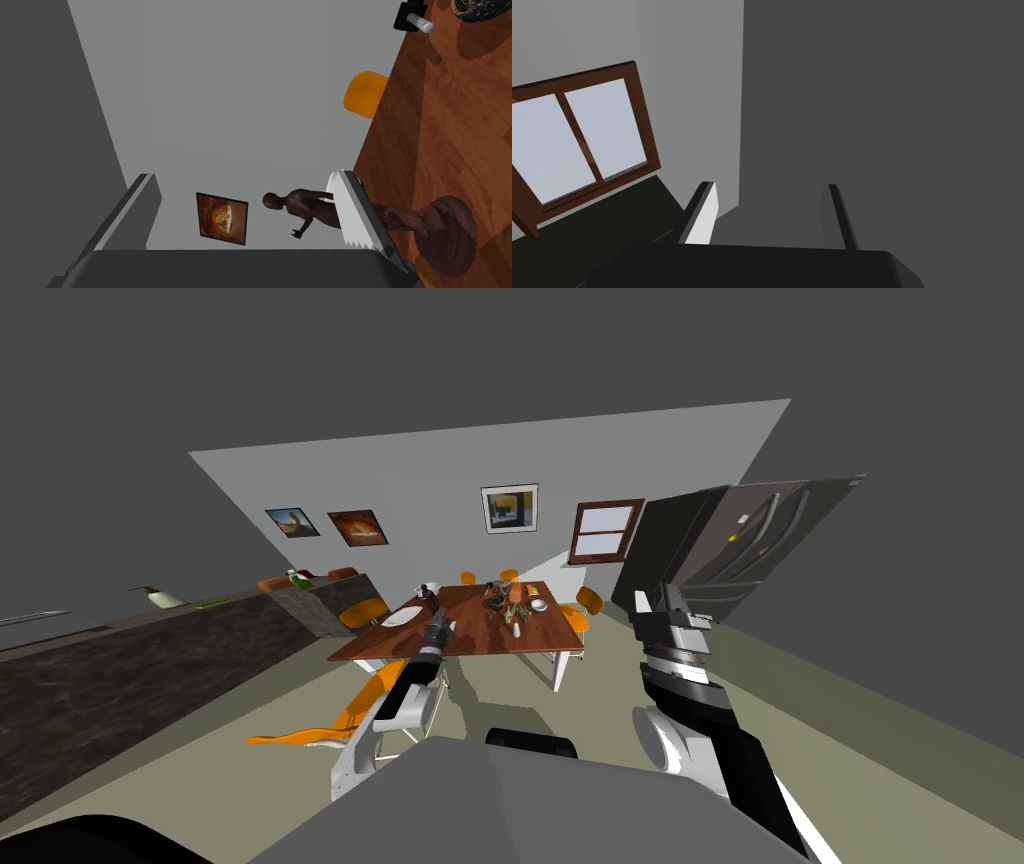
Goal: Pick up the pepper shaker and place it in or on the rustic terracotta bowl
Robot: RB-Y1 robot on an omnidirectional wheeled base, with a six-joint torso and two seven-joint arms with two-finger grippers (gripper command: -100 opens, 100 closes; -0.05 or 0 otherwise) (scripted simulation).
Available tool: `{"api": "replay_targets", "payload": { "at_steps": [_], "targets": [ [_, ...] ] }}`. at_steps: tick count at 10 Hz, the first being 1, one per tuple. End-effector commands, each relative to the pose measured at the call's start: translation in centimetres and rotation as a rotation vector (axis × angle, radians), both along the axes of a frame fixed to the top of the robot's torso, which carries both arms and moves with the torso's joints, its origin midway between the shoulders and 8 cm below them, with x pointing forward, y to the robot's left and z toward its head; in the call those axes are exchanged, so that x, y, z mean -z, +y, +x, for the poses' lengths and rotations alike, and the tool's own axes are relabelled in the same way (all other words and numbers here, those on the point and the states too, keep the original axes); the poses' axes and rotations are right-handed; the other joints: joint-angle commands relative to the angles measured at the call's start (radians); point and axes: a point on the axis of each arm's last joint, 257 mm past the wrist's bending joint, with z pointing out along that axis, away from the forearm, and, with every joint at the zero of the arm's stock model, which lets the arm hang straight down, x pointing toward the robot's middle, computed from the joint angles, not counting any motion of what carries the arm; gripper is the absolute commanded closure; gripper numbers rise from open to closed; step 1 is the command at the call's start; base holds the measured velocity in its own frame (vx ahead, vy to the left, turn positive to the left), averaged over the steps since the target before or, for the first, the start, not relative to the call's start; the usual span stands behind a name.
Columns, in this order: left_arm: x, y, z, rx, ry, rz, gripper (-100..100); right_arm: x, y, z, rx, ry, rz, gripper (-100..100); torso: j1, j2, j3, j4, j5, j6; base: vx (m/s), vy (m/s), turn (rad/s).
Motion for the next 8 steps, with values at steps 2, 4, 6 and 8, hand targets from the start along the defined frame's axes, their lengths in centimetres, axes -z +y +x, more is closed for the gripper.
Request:
{"api": "replay_targets", "payload": {
  "at_steps": [2, 4, 6, 8],
  "targets": [
    [2.5, 1.2, 1.0, -0.013, 0.068, -0.068, -100, 0.0, 0.0, 0.0, 0.0, 0.0, 0.0, 0, 0.0, 0.001, 0.0, 0.0, 0.0, 0.0, -0.051, -0.045, -0.117],
    [5.1, 2.8, 1.9, -0.033, 0.134, -0.163, -100, 0.0, 0.0, 0.0, 0.0, 0.0, 0.0, 0, 0.0, 0.0, 0.0, 0.0, 0.0, 0.0, -0.047, -0.055, -0.161],
    [6.8, 3.5, 2.3, -0.047, 0.182, -0.218, -100, 0.0, 0.0, 0.0, 0.0, 0.0, 0.0, 0, -0.001, 0.0, 0.0, 0.0, 0.0, 0.0, -0.039, -0.055, -0.083],
    [8.3, 4.2, 2.6, -0.06, 0.224, -0.274, -100, 0.0, 0.0, 0.0, 0.0, 0.0, 0.0, 0, 0.0, -0.001, 0.0, 0.0, 0.0, -0.001, -0.023, -0.045, -0.075]
  ]
}}
